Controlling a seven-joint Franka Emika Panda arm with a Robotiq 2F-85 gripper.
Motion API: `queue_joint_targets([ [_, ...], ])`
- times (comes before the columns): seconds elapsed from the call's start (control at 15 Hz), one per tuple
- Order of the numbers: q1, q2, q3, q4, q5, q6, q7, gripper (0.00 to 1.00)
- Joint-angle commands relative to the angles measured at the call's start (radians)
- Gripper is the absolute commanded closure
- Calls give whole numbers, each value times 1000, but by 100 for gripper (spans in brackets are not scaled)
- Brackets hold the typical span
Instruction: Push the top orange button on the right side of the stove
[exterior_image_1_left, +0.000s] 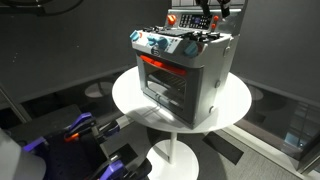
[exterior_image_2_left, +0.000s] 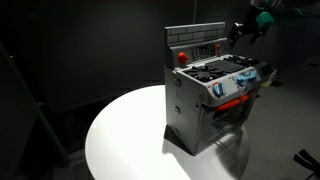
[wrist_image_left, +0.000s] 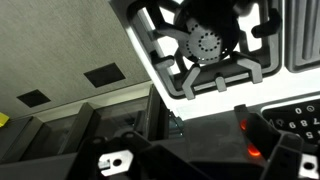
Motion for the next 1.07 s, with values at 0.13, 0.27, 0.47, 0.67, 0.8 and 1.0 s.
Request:
queue_joint_targets([
  [0.13, 60, 83, -54, 105, -12, -7, 22, 0],
  [0.27, 74, 103, -68, 126, -9, -7, 19, 0],
  [0.47, 91, 129, -85, 152, -3, -7, 14, 0],
  [0.67, 106, 149, -97, 175, 2, -7, 11, 0],
  [0.8, 113, 160, -104, 185, 4, -8, 11, 0],
  [1.0, 123, 175, -112, 200, 9, -7, 8, 0],
])
